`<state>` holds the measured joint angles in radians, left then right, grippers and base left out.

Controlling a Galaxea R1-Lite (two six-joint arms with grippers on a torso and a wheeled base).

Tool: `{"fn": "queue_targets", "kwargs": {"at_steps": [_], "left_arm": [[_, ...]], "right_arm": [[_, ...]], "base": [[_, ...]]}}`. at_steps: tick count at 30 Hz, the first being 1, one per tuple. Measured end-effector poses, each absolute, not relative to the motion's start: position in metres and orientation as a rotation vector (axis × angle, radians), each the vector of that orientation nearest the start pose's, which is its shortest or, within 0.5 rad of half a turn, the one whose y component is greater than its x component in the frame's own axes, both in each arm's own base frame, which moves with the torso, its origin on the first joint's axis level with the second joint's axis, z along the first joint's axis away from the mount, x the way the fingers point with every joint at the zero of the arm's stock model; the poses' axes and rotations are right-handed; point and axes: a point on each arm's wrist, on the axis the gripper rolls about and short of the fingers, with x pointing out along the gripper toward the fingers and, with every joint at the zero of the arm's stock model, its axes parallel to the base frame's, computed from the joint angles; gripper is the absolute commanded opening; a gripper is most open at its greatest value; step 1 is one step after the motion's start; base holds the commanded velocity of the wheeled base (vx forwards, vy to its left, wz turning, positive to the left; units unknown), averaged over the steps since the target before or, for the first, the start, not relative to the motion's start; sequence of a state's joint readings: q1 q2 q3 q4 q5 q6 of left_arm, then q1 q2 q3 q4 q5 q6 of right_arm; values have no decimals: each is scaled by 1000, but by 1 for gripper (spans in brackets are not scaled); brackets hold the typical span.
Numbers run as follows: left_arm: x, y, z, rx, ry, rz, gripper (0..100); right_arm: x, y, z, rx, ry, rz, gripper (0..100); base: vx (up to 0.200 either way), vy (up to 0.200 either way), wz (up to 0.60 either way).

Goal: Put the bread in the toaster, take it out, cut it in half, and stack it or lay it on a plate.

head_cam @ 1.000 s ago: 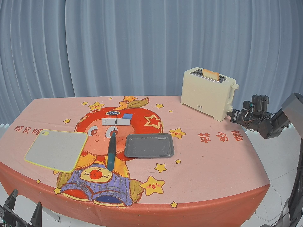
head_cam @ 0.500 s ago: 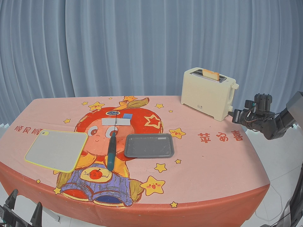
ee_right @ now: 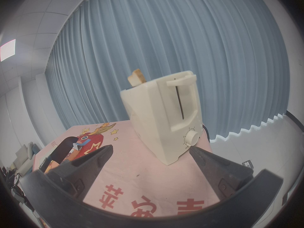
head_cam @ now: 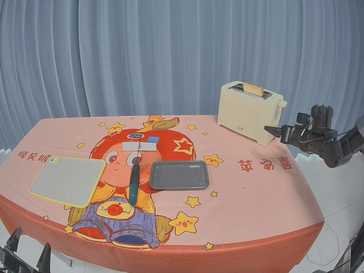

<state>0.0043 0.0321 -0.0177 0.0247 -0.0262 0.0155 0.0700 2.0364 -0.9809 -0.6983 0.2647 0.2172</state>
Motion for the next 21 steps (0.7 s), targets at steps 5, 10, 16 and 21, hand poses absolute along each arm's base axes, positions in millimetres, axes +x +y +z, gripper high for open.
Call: {"fn": "queue_targets", "kwargs": {"at_steps": [5,10,16,21], "left_arm": [[-22,-1,79,15,39,-22,100],[-22,-1,79,15,39,-22,100],[-22,-1,79,15,39,-22,100],[-22,-1,79,15,39,-22,100]], "right_arm": [[368,38,130,243,377,311,100],[358,43,142,237,354,317,100],[344,46,151,228,338,308,100],[340,43,159,184,308,310,100]], "base": [[0,0,0],[0,0,0],[0,0,0],[0,0,0]]}}
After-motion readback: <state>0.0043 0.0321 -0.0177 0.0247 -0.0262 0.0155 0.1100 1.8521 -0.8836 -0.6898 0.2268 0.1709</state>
